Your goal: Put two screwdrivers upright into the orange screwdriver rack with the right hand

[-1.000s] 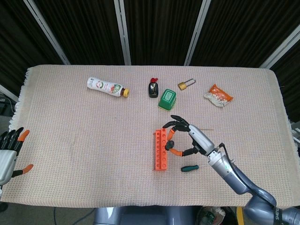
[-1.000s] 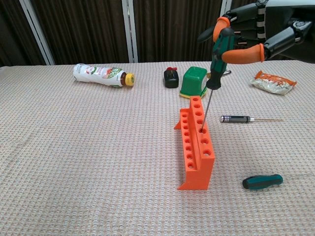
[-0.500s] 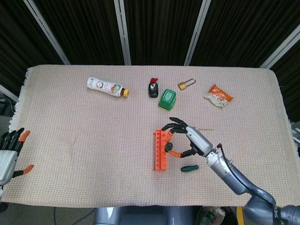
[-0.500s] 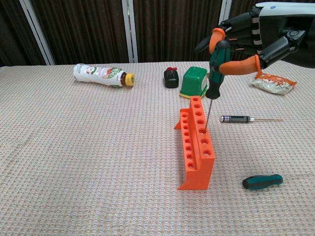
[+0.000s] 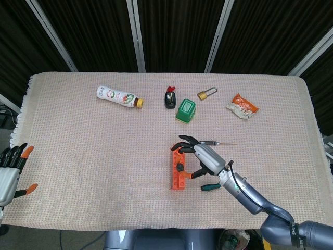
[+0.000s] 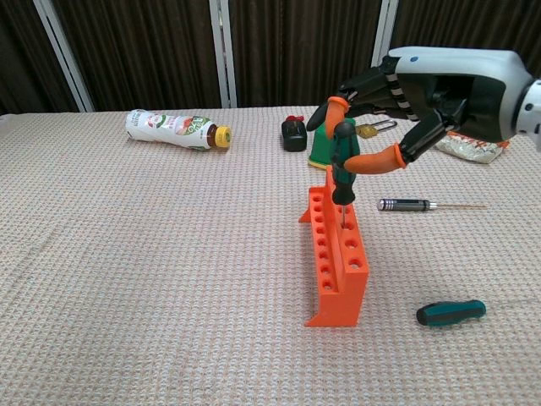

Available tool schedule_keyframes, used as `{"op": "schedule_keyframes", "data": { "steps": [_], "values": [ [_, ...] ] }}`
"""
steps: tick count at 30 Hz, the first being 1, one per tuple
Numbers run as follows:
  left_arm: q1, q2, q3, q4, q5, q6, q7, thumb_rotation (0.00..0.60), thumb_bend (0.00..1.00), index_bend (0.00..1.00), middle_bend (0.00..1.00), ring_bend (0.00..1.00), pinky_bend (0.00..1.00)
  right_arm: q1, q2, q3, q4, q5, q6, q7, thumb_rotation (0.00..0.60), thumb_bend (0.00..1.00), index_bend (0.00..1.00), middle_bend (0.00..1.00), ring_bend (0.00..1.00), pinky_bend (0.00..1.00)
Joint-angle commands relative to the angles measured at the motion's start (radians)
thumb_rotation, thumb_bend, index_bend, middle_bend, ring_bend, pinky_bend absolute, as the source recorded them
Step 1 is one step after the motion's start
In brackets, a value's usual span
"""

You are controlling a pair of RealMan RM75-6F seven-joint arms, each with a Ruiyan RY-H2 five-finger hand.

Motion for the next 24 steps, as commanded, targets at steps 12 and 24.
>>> {"op": "schedule_keyframes", "data": {
  "steps": [12,24],
  "values": [
    [-0.002,-0.009,0.0,0.021,-0.007,-0.01,-0.017,0.6,0.09,0.04,0.0,0.0,0.0,0.063,-0.044,-0.028,0.037,0.12,-0.034,-0.097,0.6,0.45,0.63,0.25,0.01,0.0],
    [-0.002,-0.01,0.0,0.02,-0.008,-0.009,-0.015,0.6,0.09,0.04,0.0,0.0,0.0,0.071,-0.038,-0.049,0.048,0.138,-0.032,-0.083,0.6,0.45,0.61,0.24,0.0,0.0]
  ]
}}
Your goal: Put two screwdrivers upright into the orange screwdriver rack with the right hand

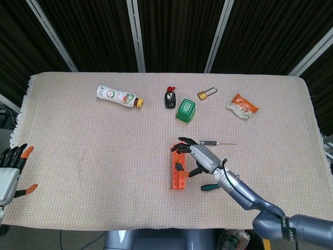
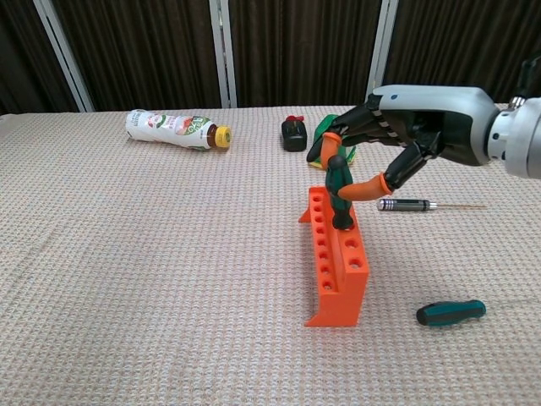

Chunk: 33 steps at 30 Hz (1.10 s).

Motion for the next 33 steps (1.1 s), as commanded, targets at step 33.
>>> {"op": "schedule_keyframes", "data": {
  "steps": [33],
  "values": [
    [-0.003,0.009,-0.008,-0.031,0.008,0.014,0.014,0.6,0.09,0.04,0.0,0.0,0.0,-0.033,0.186,0.01,0.073,0.046,0.094,0.043,0.6,0.39,0.42,0.21,0.0,0.0]
  ]
}}
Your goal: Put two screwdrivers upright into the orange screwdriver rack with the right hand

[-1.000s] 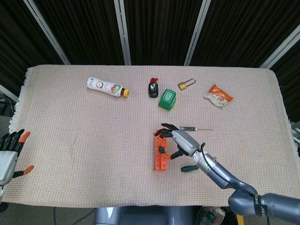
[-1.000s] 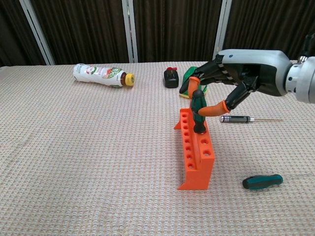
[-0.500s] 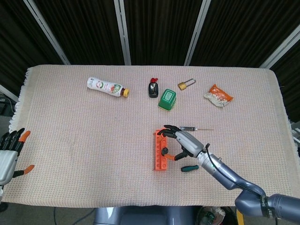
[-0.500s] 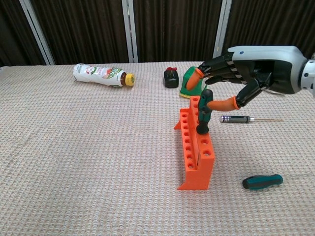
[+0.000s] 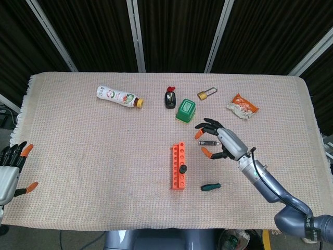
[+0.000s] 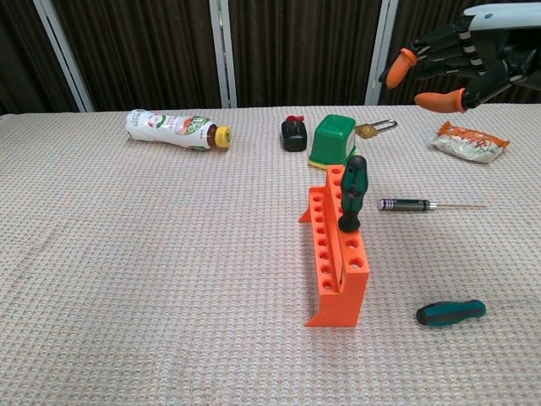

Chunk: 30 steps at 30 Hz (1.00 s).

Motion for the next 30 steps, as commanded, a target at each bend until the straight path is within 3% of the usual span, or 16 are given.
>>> {"op": "schedule_keyframes", "data": {
  "steps": [1,8,14,18,30],
  "values": [
    [-0.002,-0.003,0.0,0.0,0.002,-0.002,0.002,0.6,0.09,0.04,0.0,0.0,0.0,0.009,0.0,0.003,0.063,0.091,-0.024,-0.123,0.6,0.39,0.43,0.21,0.0,0.0],
    [-0.004,-0.002,0.001,-0.006,0.008,-0.002,0.008,0.6,0.09,0.04,0.0,0.0,0.0,0.075,-0.106,-0.038,0.2,0.245,-0.047,-0.522,0.6,0.26,0.47,0.22,0.0,0.0],
    [-0.002,-0.002,0.002,-0.005,0.002,-0.001,0.013,0.6,0.09,0.04,0.0,0.0,0.0,0.141,-0.184,-0.068,0.236,0.359,-0.027,-0.853,0.6,0.2,0.47,0.22,0.0,0.0],
    [-0.001,-0.005,0.004,-0.002,0.001,-0.003,0.011,0.6,0.09,0.04,0.0,0.0,0.0,0.186,-0.228,-0.072,0.242,0.418,-0.019,-0.997,0.6,0.2,0.46,0.2,0.0,0.0],
    [0.006,-0.014,0.006,0.022,-0.014,-0.006,0.001,0.6,0.09,0.04,0.0,0.0,0.0,0.307,-0.344,-0.083,0.305,0.574,-0.043,-1.248,0.6,0.2,0.42,0.16,0.0,0.0]
  ]
}}
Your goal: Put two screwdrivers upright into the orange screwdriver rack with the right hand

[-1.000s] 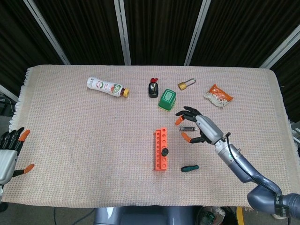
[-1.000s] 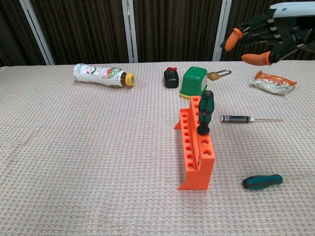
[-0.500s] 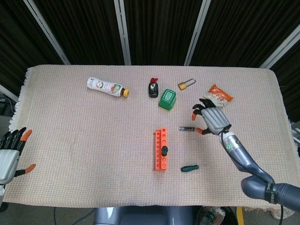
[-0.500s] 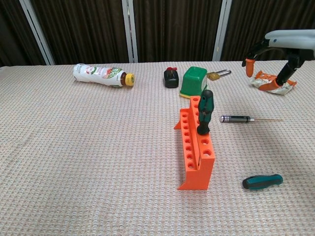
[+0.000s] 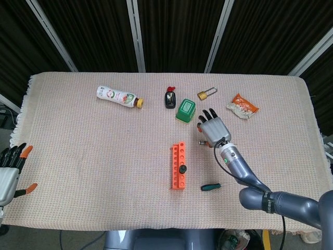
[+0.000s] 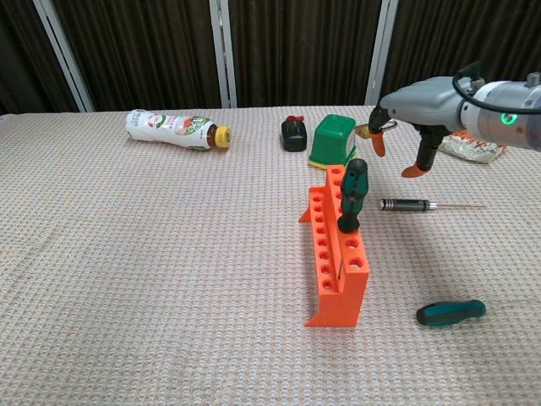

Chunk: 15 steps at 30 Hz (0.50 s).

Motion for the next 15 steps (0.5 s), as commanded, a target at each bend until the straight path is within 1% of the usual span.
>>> {"op": "schedule_keyframes", "data": {
  "steps": [1,5,11,15],
  "values": [
    [0.0,-0.002,0.001,0.004,-0.001,-0.003,-0.003,0.6,0.09,0.04,0.0,0.0,0.0,0.047,-0.048,-0.011,0.036,0.066,-0.014,-0.074,0.6,0.2,0.42,0.16,0.0,0.0],
    [0.003,-0.005,0.003,0.011,-0.006,-0.005,-0.01,0.6,0.09,0.04,0.0,0.0,0.0,0.075,-0.078,-0.027,0.071,0.125,-0.034,-0.127,0.6,0.2,0.42,0.16,0.0,0.0],
    [0.006,-0.006,0.004,0.018,-0.01,-0.007,-0.014,0.6,0.09,0.04,0.0,0.0,0.0,0.097,-0.093,-0.038,0.106,0.197,-0.068,-0.145,0.6,0.2,0.42,0.16,0.0,0.0],
    [0.008,-0.004,0.004,0.017,-0.012,-0.004,-0.014,0.6,0.09,0.04,0.0,0.0,0.0,0.116,-0.095,-0.048,0.144,0.253,-0.11,-0.152,0.6,0.21,0.42,0.16,0.0,0.0]
  ]
}}
